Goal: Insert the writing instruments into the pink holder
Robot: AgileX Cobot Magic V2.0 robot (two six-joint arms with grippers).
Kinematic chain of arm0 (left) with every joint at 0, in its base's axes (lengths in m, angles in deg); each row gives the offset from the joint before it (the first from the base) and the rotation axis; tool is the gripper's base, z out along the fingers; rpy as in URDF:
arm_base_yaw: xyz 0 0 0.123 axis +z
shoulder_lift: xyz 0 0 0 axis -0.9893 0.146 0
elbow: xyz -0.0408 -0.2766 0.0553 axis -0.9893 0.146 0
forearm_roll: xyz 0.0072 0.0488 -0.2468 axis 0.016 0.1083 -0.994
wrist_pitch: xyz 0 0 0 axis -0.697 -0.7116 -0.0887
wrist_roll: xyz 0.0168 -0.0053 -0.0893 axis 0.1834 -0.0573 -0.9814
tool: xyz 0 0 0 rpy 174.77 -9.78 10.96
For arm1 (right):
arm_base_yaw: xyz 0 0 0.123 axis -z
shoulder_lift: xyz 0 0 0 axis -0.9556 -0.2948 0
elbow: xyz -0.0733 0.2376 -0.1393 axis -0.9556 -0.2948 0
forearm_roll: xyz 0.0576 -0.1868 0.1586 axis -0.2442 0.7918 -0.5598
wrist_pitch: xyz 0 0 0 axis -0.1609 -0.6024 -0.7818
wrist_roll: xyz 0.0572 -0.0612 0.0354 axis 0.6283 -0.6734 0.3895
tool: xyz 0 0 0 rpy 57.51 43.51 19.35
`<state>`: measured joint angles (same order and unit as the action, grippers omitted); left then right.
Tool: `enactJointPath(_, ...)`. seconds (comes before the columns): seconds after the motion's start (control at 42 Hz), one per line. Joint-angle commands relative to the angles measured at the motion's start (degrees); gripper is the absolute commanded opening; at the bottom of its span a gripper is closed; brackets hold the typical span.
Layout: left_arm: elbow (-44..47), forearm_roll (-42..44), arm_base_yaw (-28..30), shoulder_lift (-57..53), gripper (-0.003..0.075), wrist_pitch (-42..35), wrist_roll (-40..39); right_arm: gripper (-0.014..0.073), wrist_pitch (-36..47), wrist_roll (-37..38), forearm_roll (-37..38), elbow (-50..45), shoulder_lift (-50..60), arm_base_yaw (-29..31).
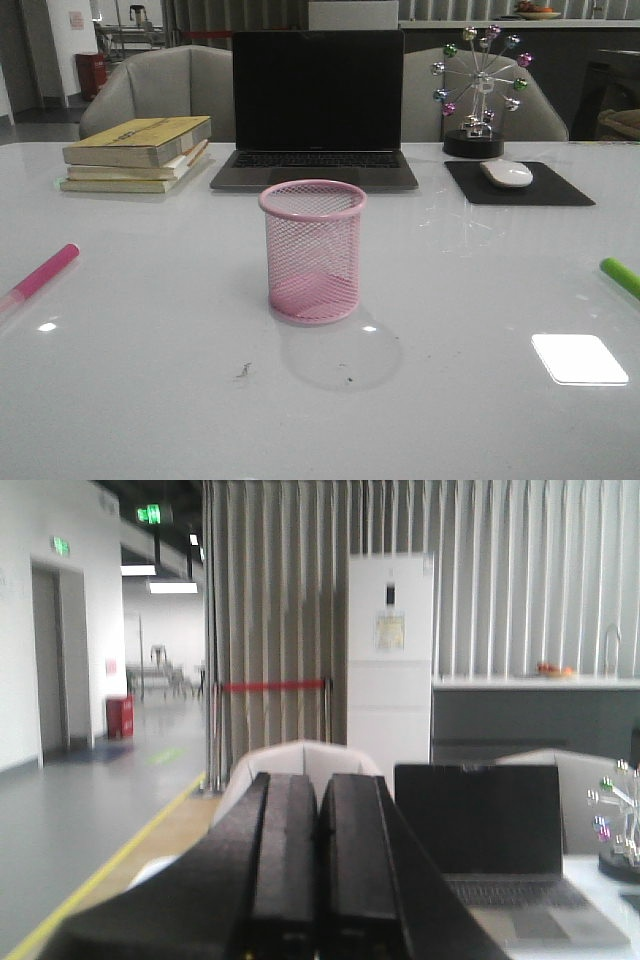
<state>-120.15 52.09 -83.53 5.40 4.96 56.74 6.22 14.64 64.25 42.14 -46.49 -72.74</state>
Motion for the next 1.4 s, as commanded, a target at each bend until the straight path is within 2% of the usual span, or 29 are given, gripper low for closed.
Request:
enactJointPath(0.0, -6.14, -0.56, 0.1, 5.93, 0.0092, 3.72, -0.17, 0.0056, -0.8, -0.73, -0.26, 4.87, -5.66, 0.0)
enactJointPath(0.143, -7.46, -0.67, 0.1, 11.86, 0.0092, 9.0, -0.17, 0.0056, -5.8, -0.73, -0.26, 5.38, -11.6, 0.0)
enactJointPath(0.452, -6.81, -1.02, 0.1, 22.1, 0.0092, 18.89, -0.17, 0.0056, -22.09, -0.73, -0.26, 5.38, -24.19, 0.0)
enactJointPath(0.762, -6.81, -1.36, -0.75, 29.04, 0.0099, 18.79, -0.17, 0.0062, -23.52, -0.73, -0.26, 5.27, -34.38, 0.0)
enactJointPath(0.81, -6.81, -1.36, -1.82, 29.48, 0.0132, 18.51, -0.06, 0.0076, -23.52, -0.73, -0.26, 5.27, -35.37, 0.0)
enactJointPath(0.857, -6.81, -1.36, -3.56, 29.96, 0.0184, 18.22, 0.08, 0.0129, -23.45, -0.73, -0.26, 5.27, -36.73, 0.0)
enactJointPath(0.905, -6.81, -1.36, -5.34, 30.06, 0.0256, 17.99, 0.08, 0.0199, -23.07, -0.73, -0.26, 5.27, -37.9, 0.0)
enactJointPath(0.952, -6.66, -1.36, -7.58, 30.06, 0.0371, 17.54, 0.46, 0.0298, -22.58, -0.73, -0.26, 5.27, -39.37, 0.0)
enactJointPath(1.0, -6.51, -1.36, -9.9, 30.06, 0.0454, 17.26, 1.0, 0.0395, -21.57, -0.73, -0.26, 5.27, -40.97, 0.0)
enactJointPath(1.071, -6.03, -1.36, -13.33, 30.06, 0.0547, 17.26, 1.04, 0.0486, -20.14, -0.54, -0.26, 5.51, -43.52, 0.12)
enactJointPath(1.119, -5.54, -1.36, -15.34, 30.06, 0.0566, 17.26, 1.11, 0.0502, -19.01, -0.06, -0.26, 5.85, -45.34, 0.4)
enactJointPath(1.381, -4.37, -1.36, -24.75, 30.06, 0.0561, 16.89, 1.35, 0.0498, -17.67, 0.85, 0.02, 13.35, -60.47, 3.53)
